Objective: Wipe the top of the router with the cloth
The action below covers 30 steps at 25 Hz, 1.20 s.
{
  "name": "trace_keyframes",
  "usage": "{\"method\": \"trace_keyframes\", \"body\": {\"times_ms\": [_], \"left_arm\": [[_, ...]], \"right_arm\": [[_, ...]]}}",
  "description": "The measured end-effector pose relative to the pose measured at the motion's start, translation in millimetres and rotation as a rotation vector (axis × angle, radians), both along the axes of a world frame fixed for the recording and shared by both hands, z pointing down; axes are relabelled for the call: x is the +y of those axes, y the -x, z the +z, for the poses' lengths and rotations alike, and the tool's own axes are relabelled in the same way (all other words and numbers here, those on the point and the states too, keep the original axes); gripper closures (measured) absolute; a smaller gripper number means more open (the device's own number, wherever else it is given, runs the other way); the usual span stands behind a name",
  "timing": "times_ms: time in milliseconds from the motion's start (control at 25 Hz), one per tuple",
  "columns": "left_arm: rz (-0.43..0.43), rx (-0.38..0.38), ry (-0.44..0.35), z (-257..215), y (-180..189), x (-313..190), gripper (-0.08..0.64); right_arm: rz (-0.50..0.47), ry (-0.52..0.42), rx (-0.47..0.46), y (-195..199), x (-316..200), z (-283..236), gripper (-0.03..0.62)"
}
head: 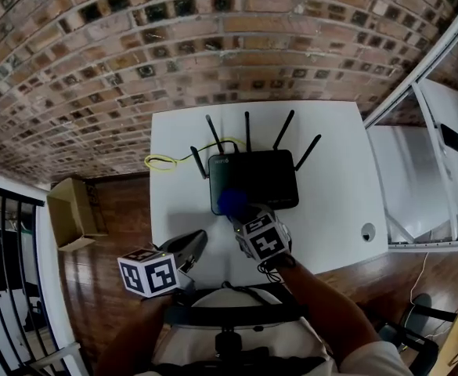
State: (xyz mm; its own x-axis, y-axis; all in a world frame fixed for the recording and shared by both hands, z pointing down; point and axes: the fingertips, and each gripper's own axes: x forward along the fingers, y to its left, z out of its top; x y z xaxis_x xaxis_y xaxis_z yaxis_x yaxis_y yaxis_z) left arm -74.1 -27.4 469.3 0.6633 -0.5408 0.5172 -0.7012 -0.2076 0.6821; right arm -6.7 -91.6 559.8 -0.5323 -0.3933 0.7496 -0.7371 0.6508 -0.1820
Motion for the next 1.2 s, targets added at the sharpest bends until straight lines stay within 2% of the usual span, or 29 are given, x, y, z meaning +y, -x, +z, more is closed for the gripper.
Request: {"method": "trace_keyframes", "body": {"times_ms": [440, 640, 1200], "left_arm": [[0.065, -0.013, 0.005, 3.7, -39.7, -9.3, 0.532], [0.087, 0.009, 0.022, 3.3, -59.5, -10.3, 0.532], [0.116, 0.005, 0.012, 7.2, -95.8, -20.1, 0.532]], "right_arm": [[0.104, -0.002, -0.014, -77.6, -11.6, 6.0, 0.457], [0.152, 0.002, -0.015, -108.4, -15.9, 3.8, 0.457], [0.212, -0.004, -0.009, -159.1, -22.3, 4.5, 0.457]]}}
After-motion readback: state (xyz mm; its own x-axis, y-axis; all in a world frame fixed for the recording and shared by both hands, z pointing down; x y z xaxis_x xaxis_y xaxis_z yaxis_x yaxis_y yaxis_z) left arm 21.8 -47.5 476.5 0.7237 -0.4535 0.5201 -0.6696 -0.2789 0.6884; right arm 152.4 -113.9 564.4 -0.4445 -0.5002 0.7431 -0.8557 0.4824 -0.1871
